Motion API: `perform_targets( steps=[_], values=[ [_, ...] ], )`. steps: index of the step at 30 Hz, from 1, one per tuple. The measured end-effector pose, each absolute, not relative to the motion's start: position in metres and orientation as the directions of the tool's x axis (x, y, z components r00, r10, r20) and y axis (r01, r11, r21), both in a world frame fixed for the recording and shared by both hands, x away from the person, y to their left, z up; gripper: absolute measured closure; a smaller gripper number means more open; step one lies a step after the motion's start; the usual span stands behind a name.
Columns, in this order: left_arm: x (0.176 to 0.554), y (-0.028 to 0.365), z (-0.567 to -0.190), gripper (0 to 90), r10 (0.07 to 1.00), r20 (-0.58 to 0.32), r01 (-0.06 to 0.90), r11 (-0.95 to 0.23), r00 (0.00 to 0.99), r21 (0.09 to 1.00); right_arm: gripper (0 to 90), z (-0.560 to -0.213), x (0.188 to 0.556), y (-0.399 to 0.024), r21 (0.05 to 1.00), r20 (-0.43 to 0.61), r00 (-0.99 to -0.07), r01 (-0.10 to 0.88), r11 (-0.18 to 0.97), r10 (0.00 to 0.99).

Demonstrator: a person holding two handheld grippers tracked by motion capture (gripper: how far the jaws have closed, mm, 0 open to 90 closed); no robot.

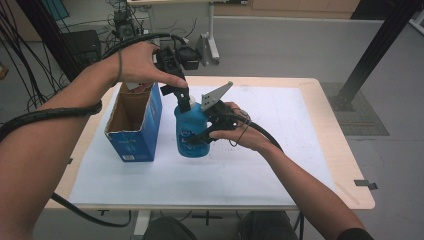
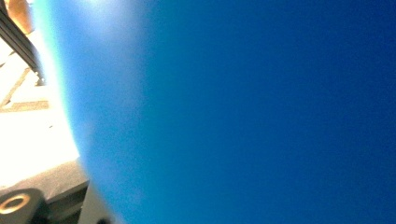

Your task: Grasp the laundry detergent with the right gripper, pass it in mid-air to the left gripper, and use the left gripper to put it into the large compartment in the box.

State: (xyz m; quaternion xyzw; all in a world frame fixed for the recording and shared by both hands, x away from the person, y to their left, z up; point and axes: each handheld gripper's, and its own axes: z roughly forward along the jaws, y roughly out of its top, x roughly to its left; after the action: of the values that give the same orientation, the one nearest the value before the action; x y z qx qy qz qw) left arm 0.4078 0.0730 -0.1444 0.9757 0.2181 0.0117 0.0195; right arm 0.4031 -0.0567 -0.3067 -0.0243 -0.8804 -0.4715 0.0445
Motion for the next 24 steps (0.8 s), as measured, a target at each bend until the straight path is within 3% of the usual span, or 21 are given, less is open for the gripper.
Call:
perform_targets(
  steps=[24],
  values=[
    [0.402,0.07,-0.161,5.3,0.367,-0.037,0.367,-0.93,0.929,0.005,43.7,-0.288,0.399,-0.042,0.836,0.085,-0.994,0.035,0.547,-0.066]
  ],
)
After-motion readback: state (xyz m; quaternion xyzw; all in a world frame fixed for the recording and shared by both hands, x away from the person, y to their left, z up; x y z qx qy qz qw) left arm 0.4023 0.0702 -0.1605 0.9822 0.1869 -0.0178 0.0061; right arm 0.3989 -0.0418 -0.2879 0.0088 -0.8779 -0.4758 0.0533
